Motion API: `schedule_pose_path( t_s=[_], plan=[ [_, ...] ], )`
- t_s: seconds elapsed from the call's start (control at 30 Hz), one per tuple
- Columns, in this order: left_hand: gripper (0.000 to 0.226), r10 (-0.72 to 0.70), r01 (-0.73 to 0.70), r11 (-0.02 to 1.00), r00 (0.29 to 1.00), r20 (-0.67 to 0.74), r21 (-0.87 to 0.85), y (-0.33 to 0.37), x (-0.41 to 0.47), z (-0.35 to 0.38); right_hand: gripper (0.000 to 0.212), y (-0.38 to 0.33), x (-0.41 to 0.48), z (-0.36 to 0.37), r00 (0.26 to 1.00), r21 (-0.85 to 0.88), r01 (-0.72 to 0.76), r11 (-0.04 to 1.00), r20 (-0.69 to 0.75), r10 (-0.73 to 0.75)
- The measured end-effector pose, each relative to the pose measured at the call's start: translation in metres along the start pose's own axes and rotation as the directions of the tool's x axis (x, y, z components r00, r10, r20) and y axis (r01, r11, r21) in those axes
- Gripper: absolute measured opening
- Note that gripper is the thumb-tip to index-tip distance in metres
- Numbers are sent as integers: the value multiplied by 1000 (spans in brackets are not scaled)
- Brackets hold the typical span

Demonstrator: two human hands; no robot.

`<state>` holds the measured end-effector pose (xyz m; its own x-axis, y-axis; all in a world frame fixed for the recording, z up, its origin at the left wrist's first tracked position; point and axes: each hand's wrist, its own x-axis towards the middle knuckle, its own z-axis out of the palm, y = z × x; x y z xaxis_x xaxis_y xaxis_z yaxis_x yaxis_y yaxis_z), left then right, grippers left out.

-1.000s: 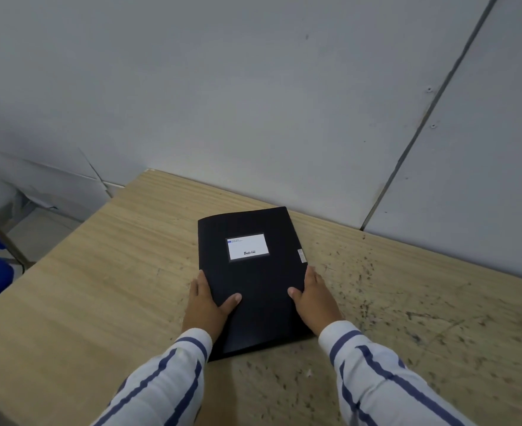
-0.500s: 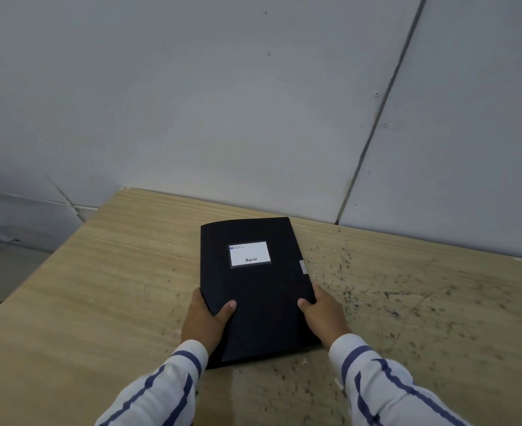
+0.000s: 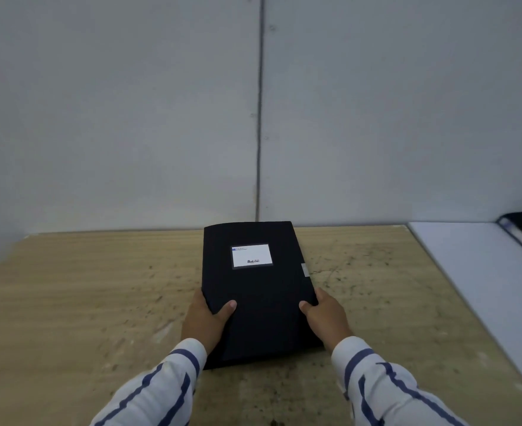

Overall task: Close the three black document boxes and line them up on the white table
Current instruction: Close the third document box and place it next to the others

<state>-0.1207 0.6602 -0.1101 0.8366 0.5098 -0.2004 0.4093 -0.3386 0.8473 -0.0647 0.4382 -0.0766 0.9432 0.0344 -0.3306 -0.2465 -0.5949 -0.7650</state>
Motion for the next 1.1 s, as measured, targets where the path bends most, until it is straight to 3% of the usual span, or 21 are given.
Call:
schedule_pose_path(
  t_s=[0.6,1.1],
  plan=[
    [65,107,-98,994,978,179,-57,150,-144,283,27,192,-16,-298,980,-3,-21,1000,-198,20],
    [64,88,-89,996,962,258,-8,221,-128,434,19,268,74,-412,966,11,-120,993,-231,119]
  ],
)
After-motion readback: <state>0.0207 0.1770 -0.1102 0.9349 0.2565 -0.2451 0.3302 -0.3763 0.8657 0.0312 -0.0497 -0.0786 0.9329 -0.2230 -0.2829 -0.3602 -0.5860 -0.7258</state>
